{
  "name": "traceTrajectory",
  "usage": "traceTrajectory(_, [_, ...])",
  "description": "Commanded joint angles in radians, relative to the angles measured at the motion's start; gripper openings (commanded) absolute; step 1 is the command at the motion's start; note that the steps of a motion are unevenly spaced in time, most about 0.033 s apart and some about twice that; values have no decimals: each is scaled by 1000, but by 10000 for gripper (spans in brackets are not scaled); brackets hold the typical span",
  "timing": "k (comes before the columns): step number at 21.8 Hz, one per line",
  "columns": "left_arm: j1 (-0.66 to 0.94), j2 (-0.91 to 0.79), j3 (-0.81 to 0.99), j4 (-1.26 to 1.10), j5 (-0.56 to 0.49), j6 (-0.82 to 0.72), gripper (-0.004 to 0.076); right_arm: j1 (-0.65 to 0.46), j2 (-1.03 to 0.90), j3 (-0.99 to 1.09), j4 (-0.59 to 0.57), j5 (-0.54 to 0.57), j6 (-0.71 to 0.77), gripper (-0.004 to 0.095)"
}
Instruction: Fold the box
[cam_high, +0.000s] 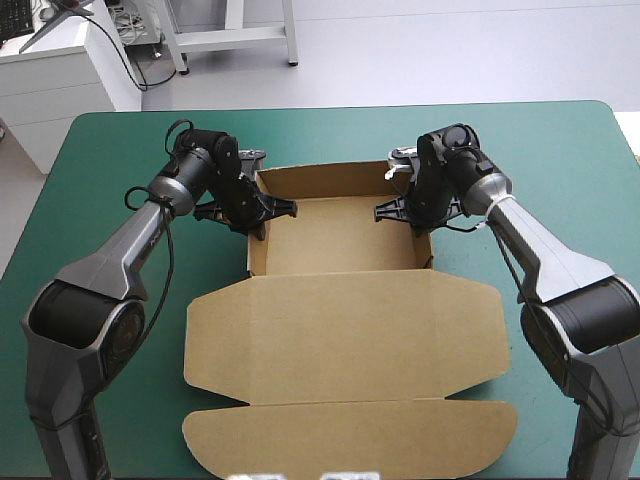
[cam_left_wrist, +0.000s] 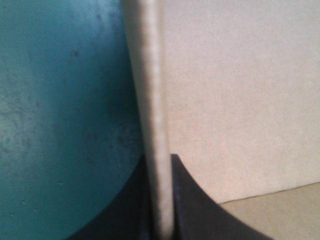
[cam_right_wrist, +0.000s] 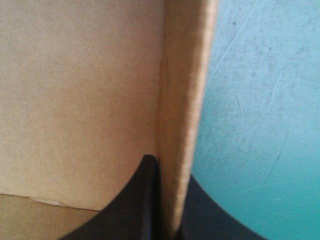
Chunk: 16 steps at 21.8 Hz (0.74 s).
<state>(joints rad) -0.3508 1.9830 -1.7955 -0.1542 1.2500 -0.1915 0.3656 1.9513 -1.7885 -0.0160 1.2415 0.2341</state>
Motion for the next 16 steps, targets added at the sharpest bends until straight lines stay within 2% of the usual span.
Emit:
traceTrajectory(1, [-16,-62,-39,-70,-12,24,-4,3,-43,-34,33,10,-35,23])
traceTrajectory(3, [-16,-62,-39,-70,-10,46,19,-4,-43,-34,35,8,-35,73])
traceTrajectory(5, [-16,-62,-39,-72,-9,63,69,-10,-43,-34,44,8,-35,180])
traceTrajectory(6, [-16,-62,-39,-74,-9,63,149,-19,-43,-34,85,8,-46,337])
traceTrajectory(7, [-16,-62,-39,-74,-11,63,188,-27,-43,-34,107,8,-57,411])
traceTrajectory(8, [-16,-62,-39,-74,-11,63,293,-33,-43,-34,118,8,-68,603])
traceTrajectory(9, [-16,-62,-39,-74,-13,63,347,-34,-43,-34,118,8,-71,675])
traceTrajectory(10, [-16,-62,-39,-74,-19,45,433,-36,-43,-34,106,8,-75,836])
traceTrajectory(12, [-16,-62,-57,-70,-21,38,494,-36,-43,-34,86,8,-75,904])
traceTrajectory(16, [-14,-62,-183,-12,18,38,496,-36,-45,-69,53,8,-75,904])
